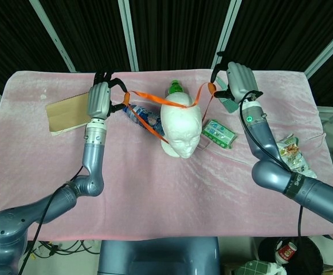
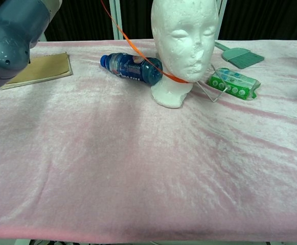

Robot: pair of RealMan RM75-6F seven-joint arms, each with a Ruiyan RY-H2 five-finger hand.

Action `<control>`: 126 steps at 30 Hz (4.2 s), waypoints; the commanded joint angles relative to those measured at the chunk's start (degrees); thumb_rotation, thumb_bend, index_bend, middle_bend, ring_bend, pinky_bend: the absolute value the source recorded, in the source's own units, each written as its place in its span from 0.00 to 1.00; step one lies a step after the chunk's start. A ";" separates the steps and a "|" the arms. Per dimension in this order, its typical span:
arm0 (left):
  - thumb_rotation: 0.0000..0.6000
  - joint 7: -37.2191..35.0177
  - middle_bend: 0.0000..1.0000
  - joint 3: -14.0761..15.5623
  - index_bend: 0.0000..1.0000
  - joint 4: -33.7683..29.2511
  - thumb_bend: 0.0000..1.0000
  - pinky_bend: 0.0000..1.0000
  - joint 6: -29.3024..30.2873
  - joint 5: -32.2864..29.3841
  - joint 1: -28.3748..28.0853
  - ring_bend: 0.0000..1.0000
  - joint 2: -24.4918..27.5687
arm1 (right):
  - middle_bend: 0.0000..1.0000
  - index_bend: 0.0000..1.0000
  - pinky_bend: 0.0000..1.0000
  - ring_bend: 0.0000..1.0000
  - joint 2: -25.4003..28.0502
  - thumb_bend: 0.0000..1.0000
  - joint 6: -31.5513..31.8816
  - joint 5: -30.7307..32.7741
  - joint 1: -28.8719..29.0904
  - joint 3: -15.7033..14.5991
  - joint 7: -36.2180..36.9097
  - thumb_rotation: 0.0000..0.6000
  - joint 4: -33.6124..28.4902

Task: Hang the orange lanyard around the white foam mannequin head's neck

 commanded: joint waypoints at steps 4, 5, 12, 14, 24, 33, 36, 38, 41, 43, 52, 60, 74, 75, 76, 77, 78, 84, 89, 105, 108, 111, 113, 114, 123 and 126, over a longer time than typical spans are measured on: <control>1.00 -5.66 0.18 0.53 0.55 11.37 0.39 0.00 -4.75 1.12 -3.10 0.00 -4.59 | 0.12 0.76 0.21 0.24 -5.91 0.45 -2.95 1.96 3.60 -1.81 -0.81 1.00 9.01; 1.00 -5.93 0.18 0.67 0.55 12.12 0.39 0.00 -5.02 1.24 -3.22 0.00 -4.87 | 0.12 0.76 0.21 0.24 -6.23 0.45 -3.07 2.00 3.72 -1.90 -0.80 1.00 9.52; 1.00 -11.85 0.18 -0.39 0.54 21.27 0.39 0.00 -6.73 0.96 -5.03 0.00 -9.03 | 0.12 0.76 0.21 0.24 -11.32 0.45 -3.67 1.31 4.94 -1.62 1.47 1.00 17.05; 1.00 -12.89 0.18 -0.67 0.54 23.48 0.39 0.00 -6.95 0.86 -5.46 0.00 -9.83 | 0.12 0.76 0.21 0.24 -12.36 0.45 -3.63 0.52 5.06 -1.71 1.91 1.00 18.73; 1.00 -14.99 0.18 -0.96 0.54 30.91 0.39 0.00 -9.73 0.49 -6.52 0.00 -12.23 | 0.12 0.76 0.21 0.24 -15.27 0.45 -5.35 -1.02 4.73 -2.46 3.06 1.00 24.08; 1.00 -14.00 0.16 -0.06 0.42 33.50 0.33 0.00 -10.95 1.07 -6.34 0.00 -13.47 | 0.12 0.73 0.21 0.23 -15.73 0.39 -7.45 -0.70 4.22 -3.60 1.96 1.00 25.58; 1.00 -13.17 0.13 0.31 0.32 33.38 0.23 0.00 -12.08 1.24 -6.25 0.00 -13.47 | 0.08 0.53 0.19 0.20 -15.27 0.28 -8.78 -0.26 4.08 -4.41 0.95 1.00 25.30; 1.00 -12.81 0.11 0.61 0.28 32.94 0.17 0.00 -12.38 1.55 -6.24 0.00 -13.20 | 0.06 0.38 0.18 0.19 -14.65 0.20 -10.06 0.13 4.01 -4.86 0.45 1.00 24.76; 1.00 -12.38 0.08 1.02 0.23 31.61 0.11 0.00 -12.13 2.09 -6.08 0.00 -12.51 | 0.05 0.26 0.18 0.18 -13.39 0.12 -11.25 0.20 3.84 -5.13 0.30 1.00 23.35; 1.00 -12.21 0.07 1.15 0.22 30.77 0.10 0.00 -11.89 2.30 -5.97 0.00 -12.09 | 0.05 0.23 0.18 0.18 -12.92 0.09 -11.11 -0.04 3.67 -4.93 0.64 1.00 22.59; 1.00 -3.44 0.06 2.17 0.21 23.48 0.02 0.00 -9.31 2.26 -3.12 0.00 -8.68 | 0.04 0.17 0.18 0.18 -8.11 0.02 -9.08 -0.93 1.01 -3.59 3.38 1.00 15.40; 1.00 4.05 0.06 0.23 0.20 12.73 0.01 0.00 -7.46 -1.54 0.47 0.00 -4.91 | 0.04 0.17 0.18 0.18 -2.35 0.01 -5.68 -1.28 -2.85 -2.85 5.52 1.00 7.32; 1.00 13.60 0.06 2.07 0.20 -25.05 0.01 0.00 3.69 -0.08 12.75 0.00 13.66 | 0.07 0.17 0.18 0.21 10.50 0.06 1.79 -12.24 -14.87 -1.64 13.21 1.00 -4.32; 1.00 15.05 0.06 2.84 0.20 -28.28 0.02 0.00 4.56 0.10 14.21 0.00 15.70 | 0.08 0.17 0.18 0.21 11.62 0.06 2.28 -12.95 -15.82 -2.32 12.66 1.00 -4.88; 1.00 16.62 0.06 3.63 0.20 -31.44 0.02 0.00 5.44 0.12 15.70 0.00 17.77 | 0.08 0.17 0.18 0.21 12.70 0.07 2.71 -13.84 -16.67 -3.18 11.80 1.00 -5.38; 1.00 17.96 0.06 4.28 0.20 -34.39 0.02 0.00 6.18 -0.03 17.04 0.00 19.67 | 0.08 0.17 0.18 0.21 13.68 0.08 3.22 -14.76 -17.45 -4.02 10.89 1.00 -5.84; 1.00 19.09 0.06 4.91 0.20 -37.11 0.02 0.00 6.86 -0.10 18.28 0.00 21.45 | 0.08 0.17 0.18 0.21 14.44 0.09 3.93 -15.54 -18.18 -4.77 10.03 1.00 -6.20; 1.00 22.22 0.06 10.05 0.20 -51.04 0.02 0.00 11.66 1.97 26.51 0.00 31.30 | 0.15 0.17 0.19 0.24 16.11 0.20 11.37 -17.54 -23.20 -9.85 3.66 1.00 -9.68; 1.00 23.54 0.06 15.07 0.21 -58.31 0.03 0.00 15.23 4.93 32.40 0.00 37.15 | 0.23 0.20 0.34 0.34 15.23 0.32 17.92 -20.64 -27.06 -14.31 -1.63 1.00 -12.50; 1.00 12.82 0.06 28.58 0.21 -57.72 0.04 0.00 25.67 18.31 48.65 0.00 44.61 | 0.58 0.27 0.59 0.64 4.00 0.45 27.20 -30.94 -35.14 -22.68 -6.47 1.00 -15.09; 1.00 9.07 0.06 29.78 0.21 -55.17 0.03 0.00 27.48 19.52 51.31 0.00 44.02 | 0.66 0.28 0.64 0.71 1.39 0.50 26.32 -31.38 -35.03 -22.76 -6.81 1.00 -14.73; 1.00 6.08 0.06 30.12 0.21 -52.60 0.04 0.00 28.70 19.91 53.19 0.00 43.01 | 0.69 0.28 0.65 0.73 -0.86 0.51 22.96 -32.04 -34.21 -23.52 -6.85 1.00 -15.24; 1.00 4.70 0.06 30.04 0.21 -51.29 0.04 0.00 28.81 20.02 53.73 0.00 42.28 | 0.70 0.28 0.65 0.73 -1.89 0.52 21.11 -31.85 -33.58 -23.61 -7.07 1.00 -15.39; 1.00 4.07 0.06 30.03 0.21 -50.61 0.04 0.00 28.73 20.19 53.94 0.00 41.91 | 0.70 0.27 0.65 0.73 -2.79 0.52 20.15 -31.84 -33.04 -23.59 -7.55 1.00 -15.23; 1.00 2.61 0.06 29.67 0.21 -48.85 0.04 0.00 28.15 21.84 54.70 0.00 40.86 | 0.71 0.22 0.65 0.75 -10.74 0.54 16.19 -28.01 -28.31 -20.61 -13.08 1.00 -12.88; 1.00 2.62 0.06 29.25 0.21 -48.83 0.04 0.00 28.18 21.68 54.97 0.00 40.77 | 0.71 0.22 0.65 0.75 -12.60 0.55 14.74 -25.41 -26.69 -19.43 -14.56 1.00 -12.31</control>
